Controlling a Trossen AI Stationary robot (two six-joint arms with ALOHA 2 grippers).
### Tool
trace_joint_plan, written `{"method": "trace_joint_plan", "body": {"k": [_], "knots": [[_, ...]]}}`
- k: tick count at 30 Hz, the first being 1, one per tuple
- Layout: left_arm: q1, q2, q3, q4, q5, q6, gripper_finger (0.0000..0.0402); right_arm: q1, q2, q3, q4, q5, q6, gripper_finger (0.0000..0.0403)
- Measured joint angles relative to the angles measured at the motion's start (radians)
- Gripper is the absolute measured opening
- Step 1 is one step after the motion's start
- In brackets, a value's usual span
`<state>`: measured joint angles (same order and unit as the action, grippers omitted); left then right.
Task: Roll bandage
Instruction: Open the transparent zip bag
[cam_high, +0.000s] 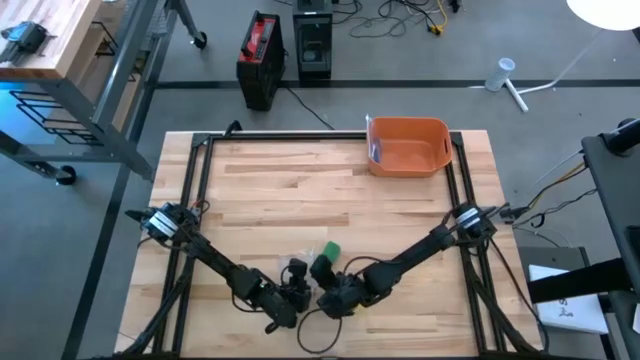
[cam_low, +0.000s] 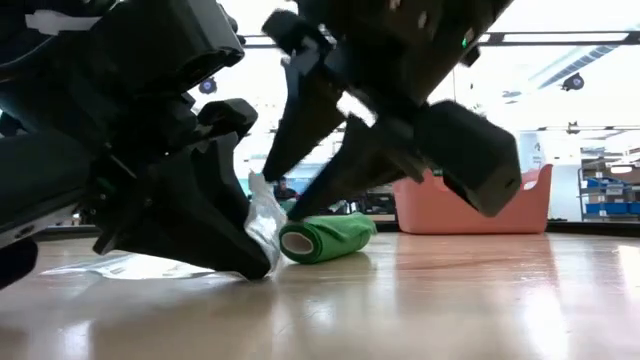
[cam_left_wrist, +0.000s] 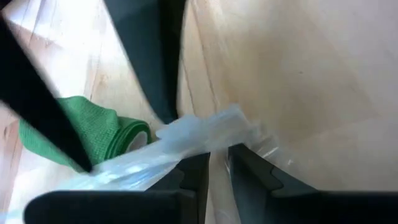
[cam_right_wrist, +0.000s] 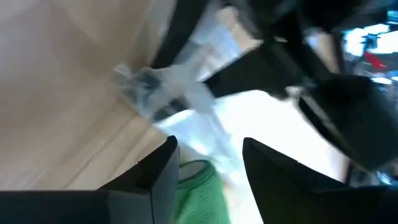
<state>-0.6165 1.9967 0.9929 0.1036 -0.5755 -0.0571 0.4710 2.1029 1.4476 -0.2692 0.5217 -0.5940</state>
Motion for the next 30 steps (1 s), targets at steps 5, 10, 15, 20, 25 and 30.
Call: {"method": "trace_joint_plan", "body": {"k": [5, 10, 15, 20, 25, 30], "knots": [[0.002, 0.000, 0.000, 0.007, 0.000, 0.020, 0.0048, -0.037, 0.006, -0.002, -0.015, -0.077, -0.088, 0.0175], [0.002, 0.000, 0.000, 0.012, -0.002, 0.014, 0.0060, -0.047, -0.011, -0.003, -0.002, -0.095, -0.211, 0.0171], [0.001, 0.000, 0.000, 0.007, 0.001, -0.024, 0.0079, -0.081, -0.016, -0.003, 0.006, -0.210, -0.257, 0.0161], [-0.012, -0.001, 0.001, 0.003, 0.000, -0.065, 0.0095, -0.098, -0.016, -0.003, 0.034, -0.280, -0.279, 0.0141], [-0.043, -0.015, -0.001, -0.011, -0.016, -0.106, 0.0109, -0.109, -0.016, -0.003, 0.033, -0.370, -0.259, 0.0104], [-0.082, -0.040, -0.002, -0.039, -0.089, -0.162, 0.0120, -0.121, -0.016, -0.004, 0.033, -0.373, -0.211, 0.0044]]}}
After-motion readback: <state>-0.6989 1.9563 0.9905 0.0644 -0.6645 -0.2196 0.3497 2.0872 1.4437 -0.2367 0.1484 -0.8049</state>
